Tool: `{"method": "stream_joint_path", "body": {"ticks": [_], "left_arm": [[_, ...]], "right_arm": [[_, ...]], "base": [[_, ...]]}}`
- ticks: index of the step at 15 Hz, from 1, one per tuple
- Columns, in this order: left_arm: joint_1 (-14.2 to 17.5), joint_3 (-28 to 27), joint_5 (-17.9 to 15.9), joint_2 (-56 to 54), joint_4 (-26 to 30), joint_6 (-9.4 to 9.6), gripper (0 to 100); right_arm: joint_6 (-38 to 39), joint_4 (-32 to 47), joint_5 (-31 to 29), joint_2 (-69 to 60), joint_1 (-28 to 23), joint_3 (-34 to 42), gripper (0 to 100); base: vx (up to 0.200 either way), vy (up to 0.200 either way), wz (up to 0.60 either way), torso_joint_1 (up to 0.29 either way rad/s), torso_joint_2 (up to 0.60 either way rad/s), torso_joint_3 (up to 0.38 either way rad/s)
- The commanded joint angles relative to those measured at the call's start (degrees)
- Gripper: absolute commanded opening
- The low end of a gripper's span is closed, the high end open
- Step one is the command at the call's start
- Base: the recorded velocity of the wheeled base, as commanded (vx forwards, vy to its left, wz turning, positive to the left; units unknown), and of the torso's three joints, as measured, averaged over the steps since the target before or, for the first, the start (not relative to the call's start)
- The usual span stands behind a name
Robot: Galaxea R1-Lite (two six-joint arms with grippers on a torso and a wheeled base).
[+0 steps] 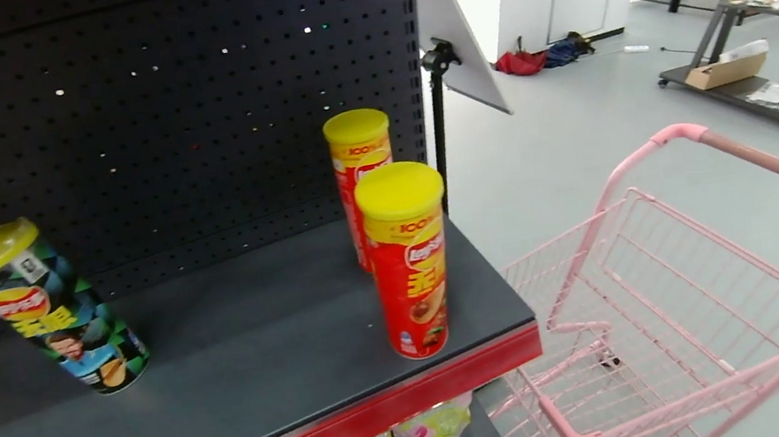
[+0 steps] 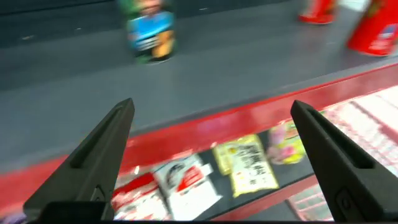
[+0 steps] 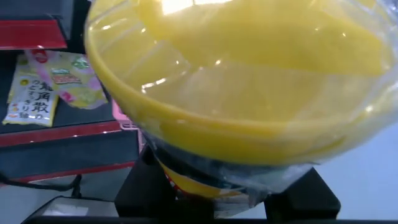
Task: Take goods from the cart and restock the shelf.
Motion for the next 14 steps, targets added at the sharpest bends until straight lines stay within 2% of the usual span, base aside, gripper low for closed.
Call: {"method": "stream_joint_path", "body": {"ticks": [1, 3, 6, 9, 14], "left_arm": [[-0.1, 0.0, 0.0, 0.0, 0.0, 0.01, 100], [0.0, 0.0, 0.0, 0.0, 0.0, 0.01, 100], [0.0, 0.0, 0.0, 0.0, 0.0, 0.1, 100], [0.0, -0.1, 0.0, 0.0, 0.0, 0.28, 100], [0.0, -0.1, 0.0, 0.0, 0.0, 0.28, 100]], "right_arm": [[0.0, 0.0, 0.0, -0.1, 0.0, 0.0, 0], [0.0, 0.0, 0.0, -0.2, 0.0, 0.0, 0], [0.2, -0.2, 0.0, -0.5, 0.0, 0.0, 0], [2.1, -4.6, 0.0, -1.1, 0.0, 0.4, 0], [2.4, -4.7, -0.1, -3.3, 0.0, 1.9, 0]], "base": [[0.0, 0.0, 0.6, 0.007, 0.0, 0.002], [0.0, 0.0, 0.6, 0.002, 0.0, -0.002], [0.0, 0.0, 0.0, 0.0, 0.0, 0.0], [0.0, 0.0, 0.0, 0.0, 0.0, 0.0], [0.0, 0.0, 0.0, 0.0, 0.0, 0.0]]}}
